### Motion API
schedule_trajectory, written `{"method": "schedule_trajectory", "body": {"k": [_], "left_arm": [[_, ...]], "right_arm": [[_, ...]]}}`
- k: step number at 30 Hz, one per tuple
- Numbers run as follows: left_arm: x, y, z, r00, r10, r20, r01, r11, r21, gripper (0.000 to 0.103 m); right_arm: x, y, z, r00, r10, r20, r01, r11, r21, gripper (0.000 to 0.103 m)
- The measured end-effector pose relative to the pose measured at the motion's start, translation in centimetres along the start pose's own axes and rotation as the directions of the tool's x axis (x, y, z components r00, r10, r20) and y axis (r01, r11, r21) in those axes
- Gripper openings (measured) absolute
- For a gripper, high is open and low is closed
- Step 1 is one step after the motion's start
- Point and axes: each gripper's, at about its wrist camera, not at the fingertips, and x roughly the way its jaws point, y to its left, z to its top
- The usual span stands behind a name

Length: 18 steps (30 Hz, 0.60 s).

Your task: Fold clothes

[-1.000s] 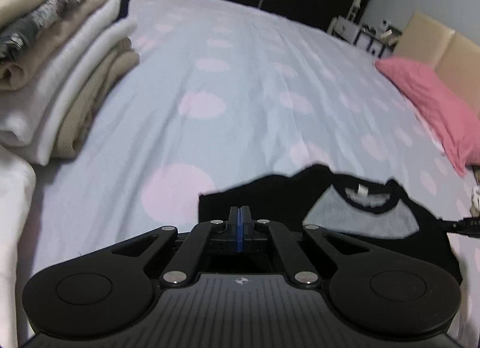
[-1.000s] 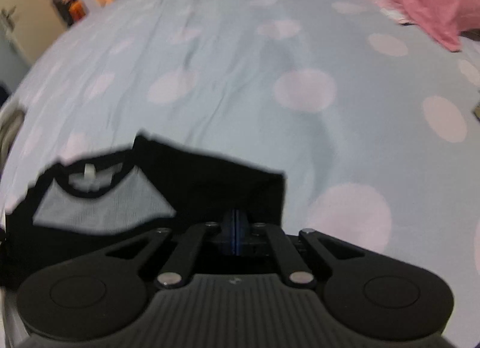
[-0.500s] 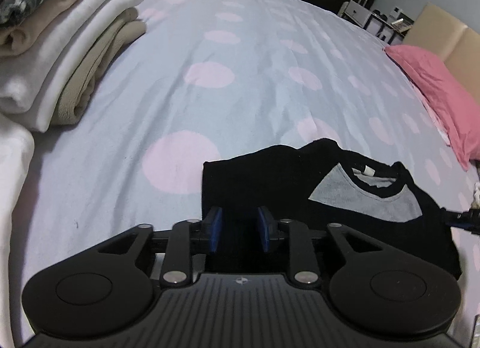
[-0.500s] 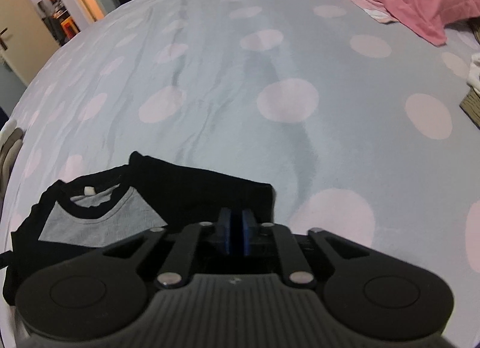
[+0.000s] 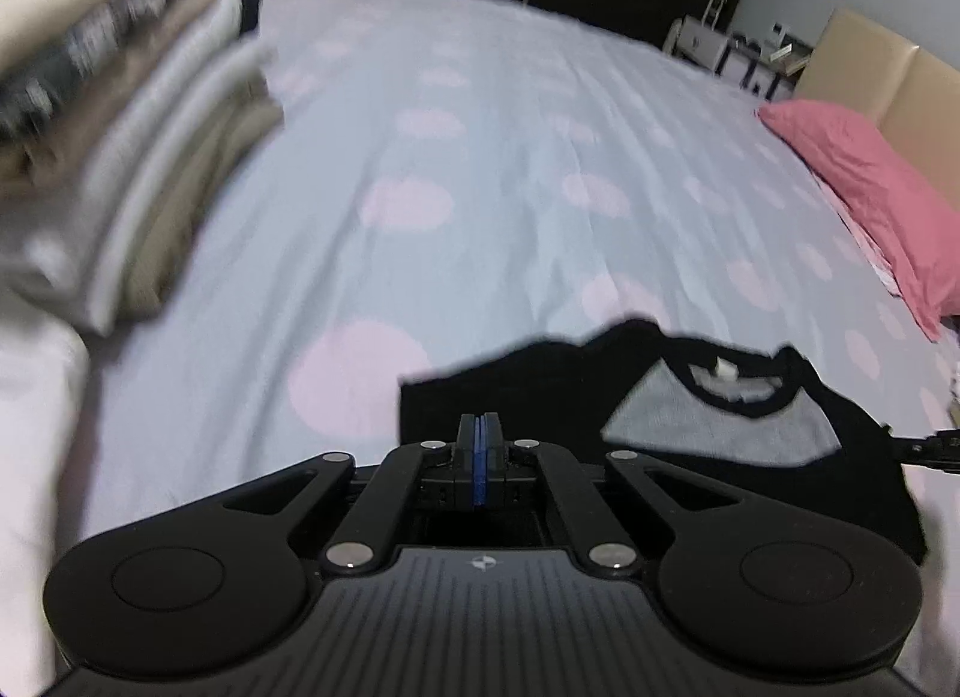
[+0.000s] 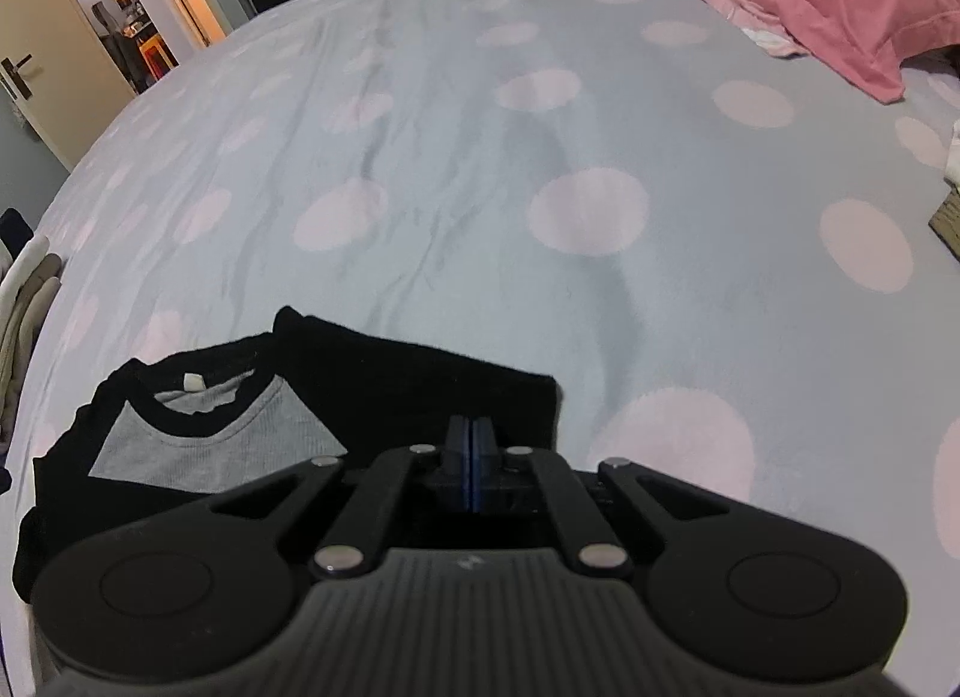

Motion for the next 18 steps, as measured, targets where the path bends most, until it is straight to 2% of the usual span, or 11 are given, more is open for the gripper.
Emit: {"method": "schedule_trajectory", "body": {"k": [1,3,5,7,8,9,12,15,18], "left_arm": [[0.2,0.1,-0.1,1.000,0.004,-0.011,-0.004,1.000,-0.008,0.004],[0.6,0.1,-0.5,0.999,0.024,-0.029,-0.024,1.000,-0.001,0.021],[1.0,0.0,-0.9,0.998,0.038,-0.052,-0.038,0.999,-0.002,0.024],[1.3,-0.1,-1.3,0.997,0.043,-0.063,-0.043,0.999,0.004,0.024],[1.2,-0.3,-1.5,0.997,0.048,-0.058,-0.047,0.999,0.018,0.018],[1.1,-0.6,-1.6,0.997,0.062,-0.048,-0.060,0.997,0.038,0.004],[0.4,-1.4,-1.7,0.995,0.095,-0.010,-0.094,0.992,0.081,0.001],[-0.7,-1.9,-1.5,0.992,0.115,0.054,-0.120,0.988,0.101,0.001],[-1.8,-1.7,-0.8,0.987,0.115,0.108,-0.123,0.990,0.071,0.001]], "right_arm": [[0.0,0.0,0.0,1.000,0.001,-0.003,-0.001,1.000,-0.002,0.009],[0.1,0.1,0.0,1.000,0.002,-0.009,-0.002,1.000,-0.005,0.014],[0.2,0.1,0.0,1.000,0.003,-0.014,-0.003,1.000,-0.009,0.017],[0.2,0.2,0.0,1.000,0.004,-0.020,-0.004,1.000,-0.012,0.018],[0.3,0.2,0.0,1.000,0.004,-0.023,-0.005,1.000,-0.014,0.018],[0.3,0.2,0.0,1.000,0.005,-0.026,-0.005,1.000,-0.015,0.018],[0.5,0.4,-0.2,0.999,0.001,-0.037,-0.002,0.999,-0.032,0.015],[0.2,0.5,-0.2,1.000,-0.012,-0.021,0.012,0.999,-0.044,0.000],[-0.4,0.2,0.0,0.999,-0.037,0.015,0.038,0.999,-0.032,0.000]]}}
